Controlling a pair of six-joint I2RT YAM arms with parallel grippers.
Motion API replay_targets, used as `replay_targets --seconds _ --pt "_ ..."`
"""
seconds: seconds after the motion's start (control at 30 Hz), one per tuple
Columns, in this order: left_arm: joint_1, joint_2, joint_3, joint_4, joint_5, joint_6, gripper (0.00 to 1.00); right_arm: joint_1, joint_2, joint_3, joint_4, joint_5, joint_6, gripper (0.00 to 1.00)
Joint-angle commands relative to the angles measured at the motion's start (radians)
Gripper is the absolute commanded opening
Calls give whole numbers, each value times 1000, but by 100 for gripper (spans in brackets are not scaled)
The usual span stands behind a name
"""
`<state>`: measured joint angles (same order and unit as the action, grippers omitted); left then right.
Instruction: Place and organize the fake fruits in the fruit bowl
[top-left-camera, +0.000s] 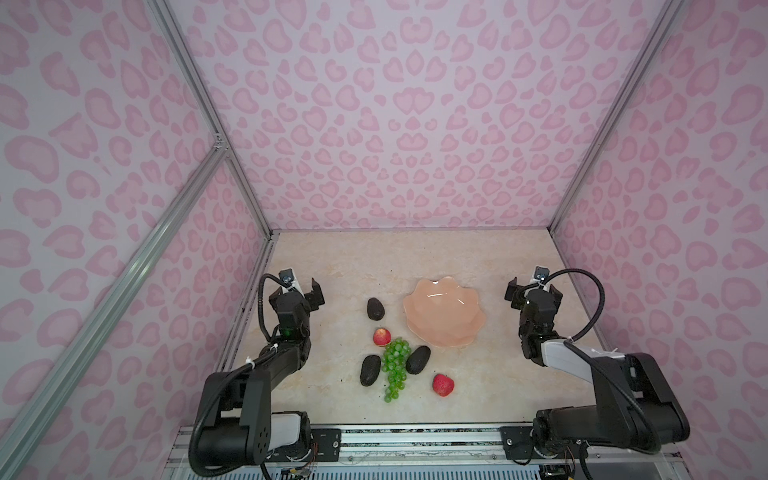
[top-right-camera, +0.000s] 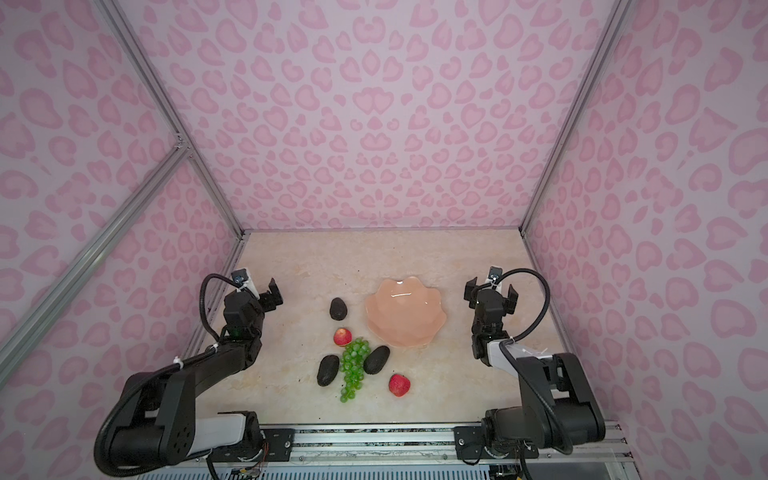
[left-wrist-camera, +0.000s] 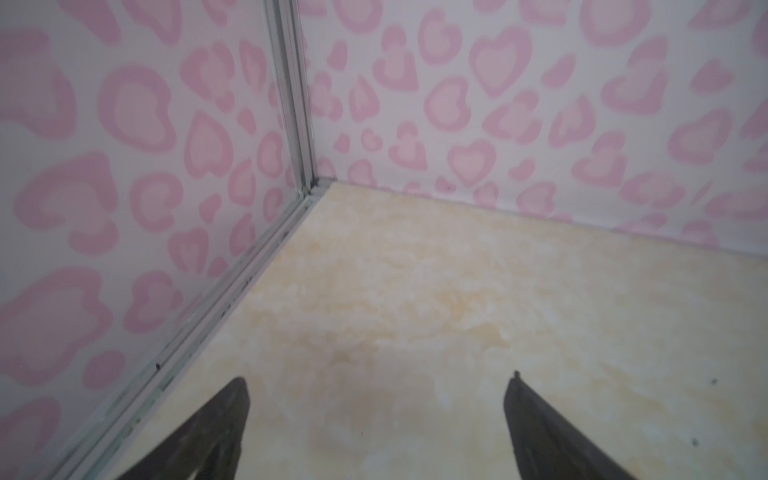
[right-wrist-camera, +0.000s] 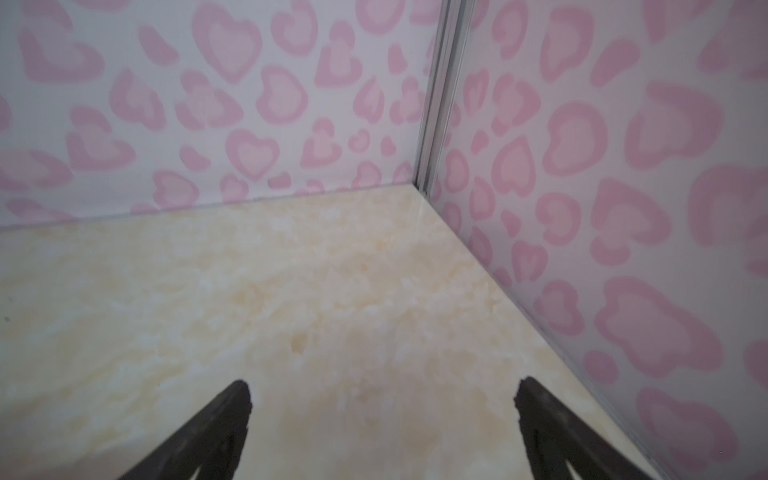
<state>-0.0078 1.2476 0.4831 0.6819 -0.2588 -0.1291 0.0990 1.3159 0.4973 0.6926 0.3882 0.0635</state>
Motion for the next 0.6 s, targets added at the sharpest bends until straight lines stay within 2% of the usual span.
replay_targets --seconds 0.0,0.03,0.07,0.13,0.2,0.3,0.43,0.57 --pt "1 -101 111 -279 58 -116 97 -2 -118 173 -431 -44 200 100" --pt "-1 -127 155 -355 80 -151 97 -3 -144 231 -540 -60 324 100" --pt "0 -150 191 -428 93 -194 97 -14 -165 277 -639 -148 365 100" --pt "0 -197 225 -540 136 -256 96 -24 -205 297 -735 -345 359 100" --pt "-1 -261 203 -586 185 -294 95 2 -265 257 -773 -439 357 93" --pt "-1 -375 138 -629 191 -337 95 127 -366 245 -1042 -399 407 89" --pt "-1 -498 92 -675 190 -354 96 412 -458 201 -1327 -281 503 87" --pt "-1 -537 102 -724 189 -346 96 645 -535 138 -1471 -229 676 85"
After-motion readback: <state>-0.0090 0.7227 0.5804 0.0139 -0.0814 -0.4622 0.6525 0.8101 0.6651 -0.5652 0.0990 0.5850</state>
